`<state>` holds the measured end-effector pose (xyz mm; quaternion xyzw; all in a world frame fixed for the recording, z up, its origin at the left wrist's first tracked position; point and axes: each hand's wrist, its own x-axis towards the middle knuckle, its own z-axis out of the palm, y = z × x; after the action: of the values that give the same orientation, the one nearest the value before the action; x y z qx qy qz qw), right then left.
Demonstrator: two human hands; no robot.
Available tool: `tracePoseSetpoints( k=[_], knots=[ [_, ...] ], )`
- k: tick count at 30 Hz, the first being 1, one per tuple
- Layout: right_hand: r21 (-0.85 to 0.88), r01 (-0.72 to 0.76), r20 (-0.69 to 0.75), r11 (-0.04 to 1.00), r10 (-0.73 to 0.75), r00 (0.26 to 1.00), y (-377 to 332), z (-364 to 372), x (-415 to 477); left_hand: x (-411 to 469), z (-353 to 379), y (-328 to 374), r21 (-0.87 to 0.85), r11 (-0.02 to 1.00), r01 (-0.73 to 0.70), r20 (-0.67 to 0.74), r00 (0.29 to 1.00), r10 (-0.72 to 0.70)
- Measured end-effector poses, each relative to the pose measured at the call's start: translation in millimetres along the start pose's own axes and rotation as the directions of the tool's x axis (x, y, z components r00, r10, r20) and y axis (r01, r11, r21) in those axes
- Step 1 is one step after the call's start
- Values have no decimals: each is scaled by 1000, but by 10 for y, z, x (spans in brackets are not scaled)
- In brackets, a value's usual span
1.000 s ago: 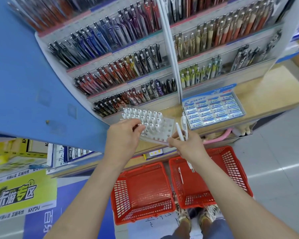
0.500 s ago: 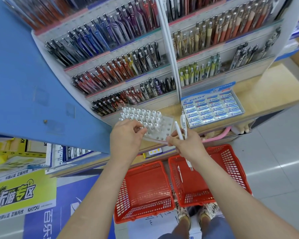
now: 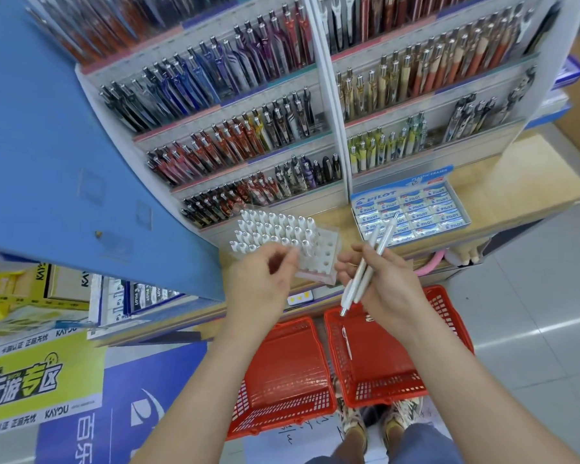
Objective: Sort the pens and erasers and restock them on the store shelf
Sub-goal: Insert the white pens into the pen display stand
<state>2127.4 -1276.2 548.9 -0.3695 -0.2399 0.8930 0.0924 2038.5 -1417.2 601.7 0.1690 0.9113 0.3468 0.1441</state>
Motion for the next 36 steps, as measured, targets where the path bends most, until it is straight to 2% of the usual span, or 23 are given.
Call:
tracePoseSetpoints(
  k=[3,6,8,10,13,16,21,25,27,30,33,36],
  knots=[
    [148,-17,81,989,5,997,-61,92,-97,-236,123,128,-194,963,186,314,942,-119],
    [189,7,156,982,-37,987,-45,164,-171,-409,198,218,-388,831,399,437,873,-215],
    [154,14,190,988,-44,981,-19,170,-186,-464,199,246,-528,707,472,411,870,-274],
    [94,9,173,995,-26,985,-13,159,-173,-470,152,256,-604,661,445,314,895,-315],
    [-17,6,93,1000,-4,996,-36,120,-152,-434,17,213,-579,749,321,139,945,-297],
    [-189,46,77,981,-31,997,-68,51,-157,-392,-138,154,-527,811,254,58,963,-263],
    [-349,118,130,930,-76,989,-37,10,-163,-328,-271,95,-664,706,248,51,956,-288],
    [-429,125,146,894,-68,987,9,34,-177,-248,-367,73,-607,770,196,-20,965,-262],
    [-455,117,99,883,-80,992,27,32,-164,-191,-465,78,-523,847,94,-123,975,-185],
    [-375,68,19,924,-65,998,8,-16,-137,-99,-599,98,-321,946,-46,-236,971,-33],
    [-392,57,4,918,-60,998,1,-87,-95,-37,-600,95,-71,988,-136,-238,964,115],
    [-486,35,-40,874,-62,997,90,-121,5,17,-497,54,109,968,-225,-196,950,243]
  ],
)
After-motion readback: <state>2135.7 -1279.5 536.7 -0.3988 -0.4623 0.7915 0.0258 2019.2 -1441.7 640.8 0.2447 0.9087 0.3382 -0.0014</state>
